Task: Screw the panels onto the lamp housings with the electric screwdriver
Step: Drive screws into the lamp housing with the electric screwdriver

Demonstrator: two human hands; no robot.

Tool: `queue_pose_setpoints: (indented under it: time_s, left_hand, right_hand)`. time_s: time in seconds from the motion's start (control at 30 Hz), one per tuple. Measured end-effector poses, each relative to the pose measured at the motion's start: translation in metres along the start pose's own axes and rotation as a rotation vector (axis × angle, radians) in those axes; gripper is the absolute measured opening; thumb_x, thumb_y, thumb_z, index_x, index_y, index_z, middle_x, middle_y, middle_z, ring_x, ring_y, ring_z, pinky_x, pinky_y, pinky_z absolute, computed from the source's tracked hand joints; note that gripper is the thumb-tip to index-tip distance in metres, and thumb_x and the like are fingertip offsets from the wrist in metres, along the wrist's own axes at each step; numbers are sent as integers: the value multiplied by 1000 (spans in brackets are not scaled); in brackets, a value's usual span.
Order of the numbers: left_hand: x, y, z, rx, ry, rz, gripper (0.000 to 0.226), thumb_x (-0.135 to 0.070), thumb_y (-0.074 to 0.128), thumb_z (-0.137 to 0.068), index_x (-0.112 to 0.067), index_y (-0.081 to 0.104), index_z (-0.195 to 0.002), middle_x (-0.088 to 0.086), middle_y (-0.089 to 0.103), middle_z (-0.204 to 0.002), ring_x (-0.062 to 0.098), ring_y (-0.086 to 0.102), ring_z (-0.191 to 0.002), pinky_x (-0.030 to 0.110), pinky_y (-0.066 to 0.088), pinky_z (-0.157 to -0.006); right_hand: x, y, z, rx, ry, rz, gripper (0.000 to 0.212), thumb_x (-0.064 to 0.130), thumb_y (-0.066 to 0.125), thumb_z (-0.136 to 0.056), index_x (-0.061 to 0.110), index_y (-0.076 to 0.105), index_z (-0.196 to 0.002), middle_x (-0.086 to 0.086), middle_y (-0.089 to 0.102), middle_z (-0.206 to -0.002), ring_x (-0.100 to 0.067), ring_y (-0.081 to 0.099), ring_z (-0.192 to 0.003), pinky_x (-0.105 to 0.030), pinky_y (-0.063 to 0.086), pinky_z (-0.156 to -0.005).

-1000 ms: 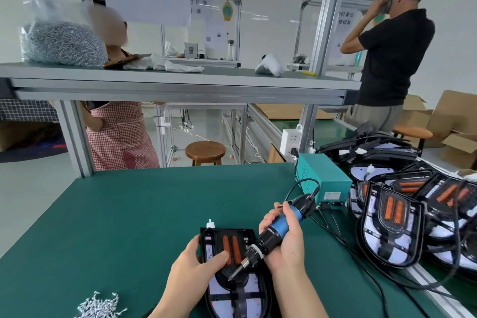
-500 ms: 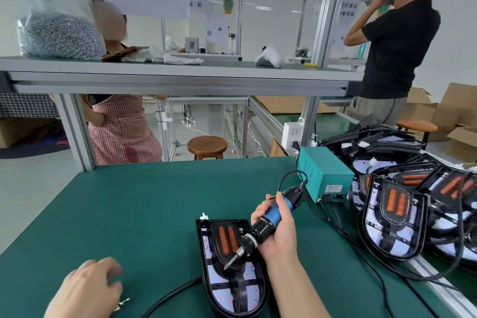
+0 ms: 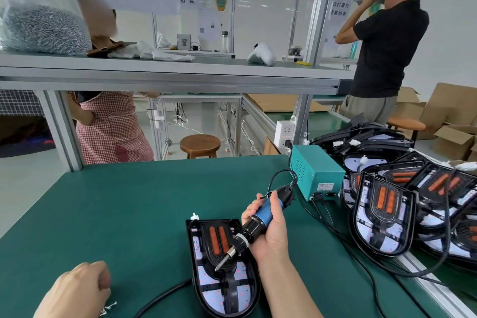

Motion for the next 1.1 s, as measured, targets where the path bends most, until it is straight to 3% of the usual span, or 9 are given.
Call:
queue_pose_setpoints:
  time_s: [0.47, 0.6, 0.77, 0.83, 0.9, 0.93, 1.0, 1.03, 1.1]
  left_hand:
    - [6, 7, -12, 59, 4, 65, 27, -13, 76, -66, -27, 55, -56, -4, 63, -63, 18, 63, -67, 31, 52, -66]
    - [10, 11, -13, 9, 35, 147, 45, -3, 81, -59, -39, 54, -54, -11, 58, -49, 25, 61, -55, 35, 52, -60]
    - [24, 16, -22, -53, 45, 274, 54, -1, 87, -60, -45, 56, -55, -9, 56, -46, 16, 56, -46, 30, 49, -55]
    - [34, 15, -25, -131, 51, 377, 42, -18, 85, -61, -50, 57, -58, -12, 57, -48, 14, 51, -43, 26, 45, -47]
    - [42, 11, -27, -226, 60, 515, 14, -46, 67, -56, -54, 61, -66, -20, 61, -55, 4, 53, -46, 31, 43, -43]
    - [43, 7, -24, -272, 57, 588, 17, -52, 60, -53, -52, 64, -70, -20, 64, -59, 3, 59, -49, 32, 43, -40]
    - [29, 1, -12, -267, 61, 698, 15, -43, 65, -62, -44, 67, -77, -15, 68, -66, 13, 70, -56, 36, 42, -32]
    - [17, -3, -5, -253, 64, 735, 15, -28, 72, -73, -41, 68, -79, -13, 70, -69, 17, 73, -59, 41, 44, -32]
    - [-16, -18, 11, -208, 65, 848, 40, 3, 68, -87, -36, 70, -80, -11, 71, -72, 22, 76, -63, 48, 45, -34]
  right_hand:
    - [1, 0, 1, -3, -11, 33, 33, 34, 73, -85, 6, 60, -98, -2, 59, -73, -12, 57, -54, -23, 51, -51]
    - [1, 1, 2, -5, -5, 19, 34, 33, 73, -85, 5, 60, -99, -3, 59, -73, -12, 57, -54, -24, 51, -49]
    - [1, 2, 2, -7, -4, 31, 34, 33, 73, -85, 6, 60, -99, -3, 58, -74, -12, 56, -54, -23, 51, -50]
    - [0, 2, 3, -10, -4, 30, 33, 33, 74, -84, 6, 60, -98, -3, 58, -74, -12, 56, -54, -23, 51, -50]
    - [0, 3, 2, -10, 2, 24, 32, 32, 74, -83, 7, 60, -96, -3, 56, -73, -11, 55, -54, -22, 50, -50]
    - [0, 3, 2, -10, 7, 20, 32, 32, 74, -83, 7, 60, -96, -3, 55, -74, -11, 55, -55, -22, 50, -50]
    - [-1, 4, 2, -9, 14, 19, 32, 33, 75, -83, 8, 59, -95, -3, 53, -74, -11, 53, -56, -22, 50, -50]
    - [-1, 4, 1, -10, 18, 21, 32, 33, 75, -83, 9, 59, -95, -3, 52, -74, -11, 53, -57, -22, 50, -50]
    - [-3, 5, 2, -11, 31, 18, 32, 34, 74, -83, 9, 59, -95, -3, 53, -74, -11, 53, -57, -22, 50, -50]
Point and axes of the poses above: each hand's wrist, its own z-axis away from the middle knuckle, its own y-axis out of the palm, x = y × z, the point moved 4 cm from there along -z, towards the middle knuckle
